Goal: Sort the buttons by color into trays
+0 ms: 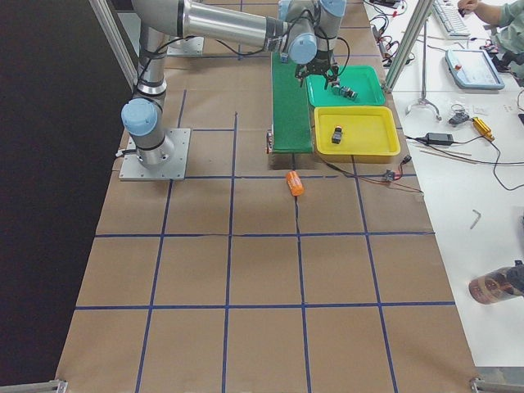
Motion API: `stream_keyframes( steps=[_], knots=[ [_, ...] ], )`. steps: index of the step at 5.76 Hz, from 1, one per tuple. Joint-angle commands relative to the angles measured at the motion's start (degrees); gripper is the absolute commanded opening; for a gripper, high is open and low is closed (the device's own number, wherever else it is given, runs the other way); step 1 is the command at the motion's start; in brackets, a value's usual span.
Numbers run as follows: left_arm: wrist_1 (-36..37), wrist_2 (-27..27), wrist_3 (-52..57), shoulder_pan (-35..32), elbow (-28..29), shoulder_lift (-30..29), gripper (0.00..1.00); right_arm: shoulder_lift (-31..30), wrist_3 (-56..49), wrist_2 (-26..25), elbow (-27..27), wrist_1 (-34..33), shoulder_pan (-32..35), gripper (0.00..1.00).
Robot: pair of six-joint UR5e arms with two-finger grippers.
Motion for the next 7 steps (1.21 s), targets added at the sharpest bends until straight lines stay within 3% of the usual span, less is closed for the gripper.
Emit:
stream_keyframes(
  steps=[1, 2, 3, 5, 6, 7],
  knots=[
    [0.1, 0.2, 0.1, 1.7, 4.0, -6.4, 0.98, -1.0, 2.8, 0.1, 2.6, 0.4, 3.9, 1.0],
    [0.0, 3.7, 0.2, 1.8, 4.1, -7.9, 0.98, -1.0, 3.0, 0.5, 3.4, 0.1, 6.3, 1.0],
    [0.1, 3.6, 0.1, 1.7, 4.1, -8.4, 0.98, -0.2, 9.8, 0.5, 3.7, -4.3, 9.6, 1.0],
    [0.6, 3.0, 0.1, 1.6, 4.1, -10.2, 0.78, 4.2, 17.7, 0.5, 3.7, -13.1, 15.4, 1.0],
    [0.5, 3.1, 0.1, 1.5, 4.1, -10.1, 0.56, 5.6, 18.9, 0.5, 3.8, -14.2, 16.7, 1.0],
    [0.1, 3.1, 0.1, 1.1, 3.9, -9.2, 0.01, 6.2, 19.2, 0.5, 5.1, -14.3, 17.2, 1.0]
  ],
)
